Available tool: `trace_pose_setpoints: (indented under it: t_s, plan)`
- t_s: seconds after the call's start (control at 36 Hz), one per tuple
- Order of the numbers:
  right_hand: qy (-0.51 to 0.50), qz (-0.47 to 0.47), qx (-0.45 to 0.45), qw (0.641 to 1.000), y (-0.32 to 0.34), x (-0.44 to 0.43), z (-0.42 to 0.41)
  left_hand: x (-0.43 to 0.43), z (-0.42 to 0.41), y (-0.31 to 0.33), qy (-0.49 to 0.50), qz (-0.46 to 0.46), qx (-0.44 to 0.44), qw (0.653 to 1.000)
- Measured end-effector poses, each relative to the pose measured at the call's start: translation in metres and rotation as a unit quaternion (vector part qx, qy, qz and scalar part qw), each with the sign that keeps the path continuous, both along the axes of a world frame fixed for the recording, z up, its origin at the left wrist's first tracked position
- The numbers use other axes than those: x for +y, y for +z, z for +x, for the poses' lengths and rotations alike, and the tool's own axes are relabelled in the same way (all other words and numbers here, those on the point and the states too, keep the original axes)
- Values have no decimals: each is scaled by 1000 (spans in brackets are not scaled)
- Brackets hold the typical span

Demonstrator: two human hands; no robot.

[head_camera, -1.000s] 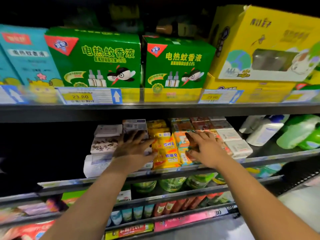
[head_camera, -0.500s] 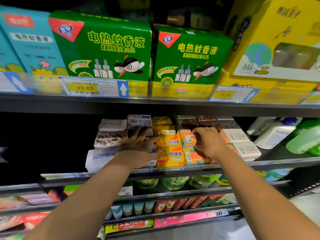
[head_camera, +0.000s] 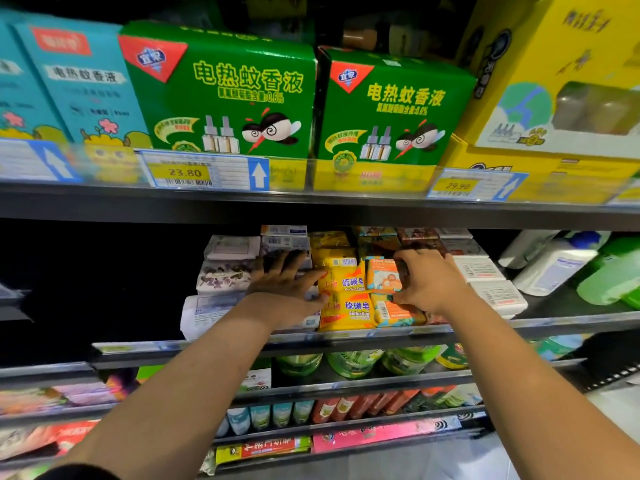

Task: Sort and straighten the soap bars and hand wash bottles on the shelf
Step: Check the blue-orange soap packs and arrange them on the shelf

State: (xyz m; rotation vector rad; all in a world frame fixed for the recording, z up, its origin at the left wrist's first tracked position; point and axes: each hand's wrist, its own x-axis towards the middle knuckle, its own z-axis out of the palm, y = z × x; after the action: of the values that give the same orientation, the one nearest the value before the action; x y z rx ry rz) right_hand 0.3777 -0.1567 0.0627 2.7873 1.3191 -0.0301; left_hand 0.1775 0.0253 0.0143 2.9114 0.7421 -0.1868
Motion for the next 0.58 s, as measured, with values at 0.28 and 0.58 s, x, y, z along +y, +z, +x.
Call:
trace_pose_setpoints:
  t_s: [0.28, 0.58]
  plan:
    - [49, 304, 101, 946, -11, -38, -31, 3, 2, 6, 0, -57, 19, 998]
    - [19, 437, 303, 847, -2, -58, -92, -22, -32, 36, -82, -211, -194, 955]
